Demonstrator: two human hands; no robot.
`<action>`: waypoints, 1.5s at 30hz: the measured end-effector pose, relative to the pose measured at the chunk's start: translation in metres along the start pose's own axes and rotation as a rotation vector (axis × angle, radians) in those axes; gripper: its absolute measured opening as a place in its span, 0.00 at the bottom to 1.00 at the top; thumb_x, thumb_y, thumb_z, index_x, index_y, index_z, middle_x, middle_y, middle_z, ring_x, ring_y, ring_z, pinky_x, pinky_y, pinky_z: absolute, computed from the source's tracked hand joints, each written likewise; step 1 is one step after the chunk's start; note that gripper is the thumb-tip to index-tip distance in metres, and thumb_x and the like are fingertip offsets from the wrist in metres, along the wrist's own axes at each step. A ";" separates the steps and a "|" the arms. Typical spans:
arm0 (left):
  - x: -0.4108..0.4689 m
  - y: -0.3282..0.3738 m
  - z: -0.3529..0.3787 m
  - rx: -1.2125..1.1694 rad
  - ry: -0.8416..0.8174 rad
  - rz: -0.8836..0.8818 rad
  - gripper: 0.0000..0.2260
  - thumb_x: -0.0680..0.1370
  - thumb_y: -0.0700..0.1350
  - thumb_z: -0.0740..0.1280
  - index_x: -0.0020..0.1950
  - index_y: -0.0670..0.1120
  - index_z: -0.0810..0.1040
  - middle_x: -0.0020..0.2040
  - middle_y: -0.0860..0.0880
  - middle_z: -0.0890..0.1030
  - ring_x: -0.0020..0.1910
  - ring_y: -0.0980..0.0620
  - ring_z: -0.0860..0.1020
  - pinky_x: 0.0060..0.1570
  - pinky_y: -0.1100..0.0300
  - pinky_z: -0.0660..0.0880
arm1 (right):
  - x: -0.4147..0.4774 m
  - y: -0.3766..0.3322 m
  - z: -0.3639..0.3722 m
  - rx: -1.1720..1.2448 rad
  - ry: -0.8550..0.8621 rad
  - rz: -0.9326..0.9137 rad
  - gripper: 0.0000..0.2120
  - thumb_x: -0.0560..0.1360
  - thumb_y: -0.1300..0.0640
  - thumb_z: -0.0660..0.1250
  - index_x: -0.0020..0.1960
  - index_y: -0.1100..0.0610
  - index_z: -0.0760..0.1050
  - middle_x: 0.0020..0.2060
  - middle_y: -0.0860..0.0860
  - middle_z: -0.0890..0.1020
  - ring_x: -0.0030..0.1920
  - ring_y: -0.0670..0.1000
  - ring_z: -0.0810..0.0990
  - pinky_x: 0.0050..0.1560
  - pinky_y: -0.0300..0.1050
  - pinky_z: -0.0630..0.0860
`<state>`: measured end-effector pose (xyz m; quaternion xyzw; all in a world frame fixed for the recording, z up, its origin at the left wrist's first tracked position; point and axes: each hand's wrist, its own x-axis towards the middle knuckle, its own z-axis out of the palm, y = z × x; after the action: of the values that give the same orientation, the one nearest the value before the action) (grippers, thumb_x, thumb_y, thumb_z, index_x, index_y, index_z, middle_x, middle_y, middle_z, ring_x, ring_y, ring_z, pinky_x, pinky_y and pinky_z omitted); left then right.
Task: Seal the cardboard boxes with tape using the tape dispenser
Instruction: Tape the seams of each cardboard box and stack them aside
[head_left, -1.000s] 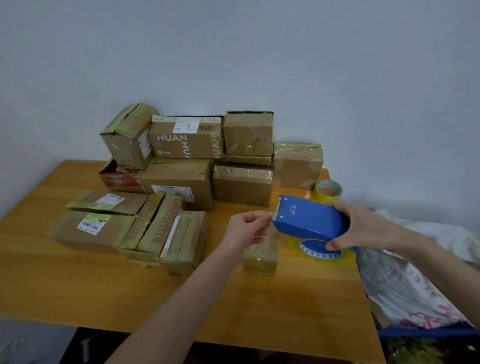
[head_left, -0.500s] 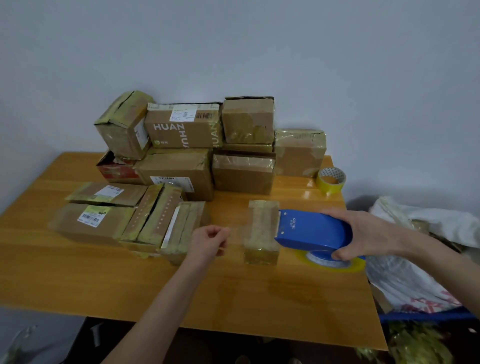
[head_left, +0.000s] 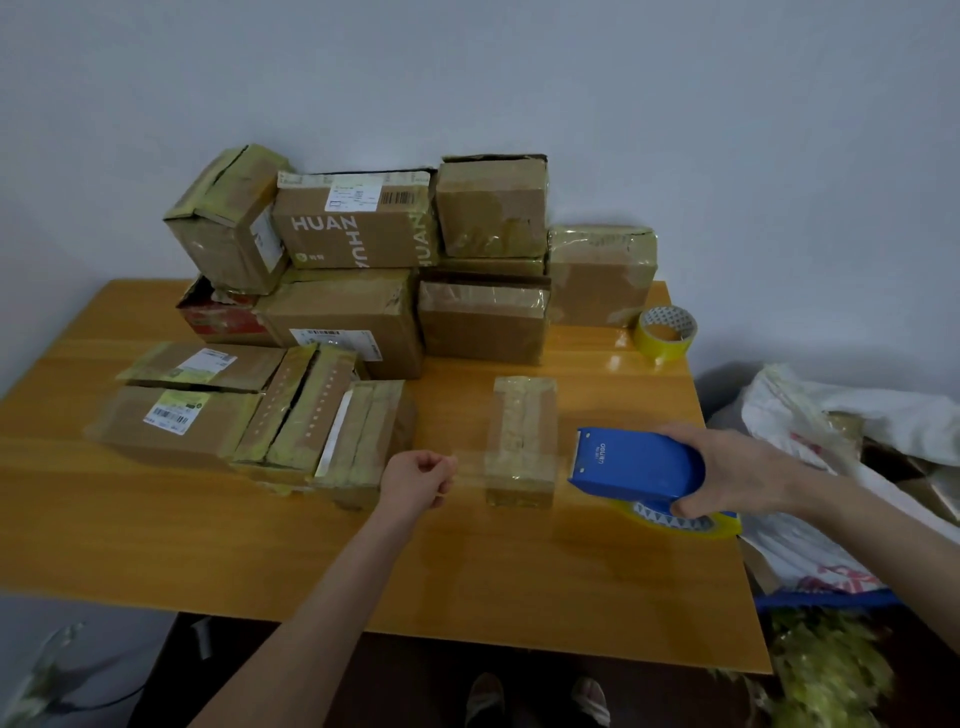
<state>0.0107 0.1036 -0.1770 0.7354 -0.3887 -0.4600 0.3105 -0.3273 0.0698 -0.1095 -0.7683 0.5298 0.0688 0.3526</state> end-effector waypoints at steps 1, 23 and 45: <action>0.001 -0.001 0.000 0.005 0.001 -0.006 0.11 0.79 0.43 0.68 0.37 0.41 0.77 0.32 0.47 0.76 0.33 0.51 0.74 0.33 0.60 0.75 | 0.002 -0.001 0.002 -0.012 0.006 0.004 0.34 0.67 0.53 0.76 0.64 0.37 0.61 0.50 0.38 0.75 0.48 0.43 0.77 0.48 0.39 0.75; -0.007 -0.005 0.023 0.490 0.197 0.514 0.16 0.80 0.40 0.63 0.68 0.43 0.73 0.58 0.47 0.79 0.51 0.58 0.75 0.53 0.66 0.73 | 0.023 -0.002 0.036 -0.146 -0.060 0.103 0.38 0.69 0.46 0.73 0.73 0.45 0.57 0.54 0.49 0.77 0.52 0.52 0.78 0.49 0.48 0.77; -0.025 0.000 0.055 1.176 -0.211 0.805 0.33 0.81 0.39 0.56 0.77 0.50 0.37 0.75 0.54 0.35 0.75 0.57 0.35 0.69 0.60 0.30 | -0.001 0.031 0.019 -0.121 -0.078 0.060 0.41 0.69 0.46 0.72 0.73 0.33 0.50 0.49 0.41 0.76 0.44 0.43 0.76 0.42 0.38 0.74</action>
<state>-0.0466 0.1194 -0.1878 0.5323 -0.8409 -0.0929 -0.0305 -0.3491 0.0763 -0.1378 -0.7686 0.5335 0.1410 0.3237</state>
